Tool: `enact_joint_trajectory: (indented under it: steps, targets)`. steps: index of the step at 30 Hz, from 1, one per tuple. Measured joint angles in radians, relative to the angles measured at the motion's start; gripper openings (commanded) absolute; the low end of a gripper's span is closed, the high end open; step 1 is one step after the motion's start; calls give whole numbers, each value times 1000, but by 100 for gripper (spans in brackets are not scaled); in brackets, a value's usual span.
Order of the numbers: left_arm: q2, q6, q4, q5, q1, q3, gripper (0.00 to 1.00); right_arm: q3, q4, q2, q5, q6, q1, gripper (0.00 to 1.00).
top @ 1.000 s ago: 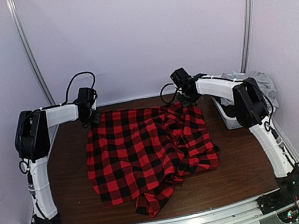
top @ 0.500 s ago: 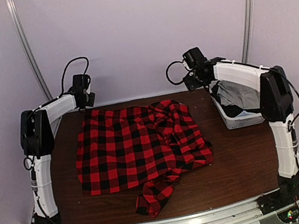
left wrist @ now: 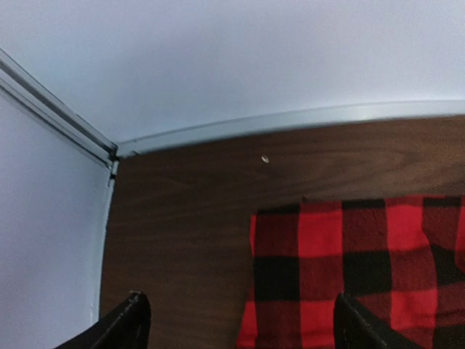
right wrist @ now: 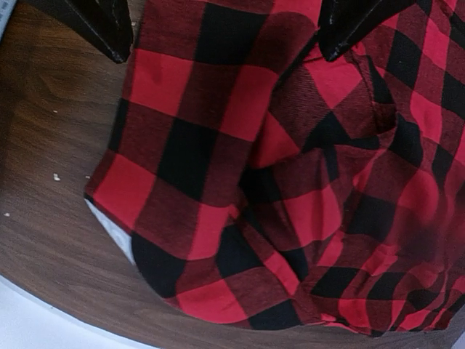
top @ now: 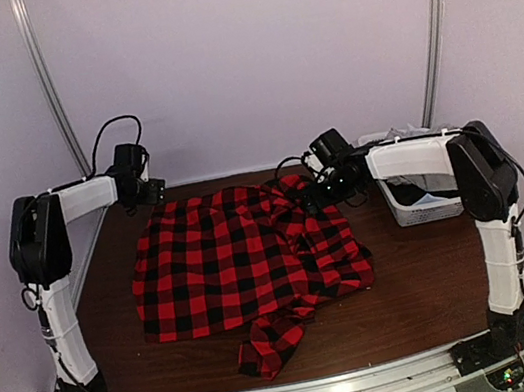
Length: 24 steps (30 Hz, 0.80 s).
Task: Fold and stack the long sleeve shirts
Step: Flatten out the crumpled shirt at the center of the board, then smooth out the flattened shirt at the center of the board.
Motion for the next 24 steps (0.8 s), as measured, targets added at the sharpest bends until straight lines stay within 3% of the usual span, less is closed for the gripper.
enact_joint_trajectory:
  steps: [3,8,13,16,24]
  targets:
    - [-139,-59,56,92,-11,-206,91,5,27,24,-42,22,15,85]
    - [-296,-141,175,204,-84,-489,91,24,54,85,-74,56,17,67]
    - [-323,-202,288,292,-187,-666,91,64,47,136,-69,68,17,30]
    - [-339,-240,337,360,-233,-747,91,98,31,142,-60,64,16,2]
    - [-385,-303,449,454,-259,-836,91,129,-45,87,90,37,14,0]
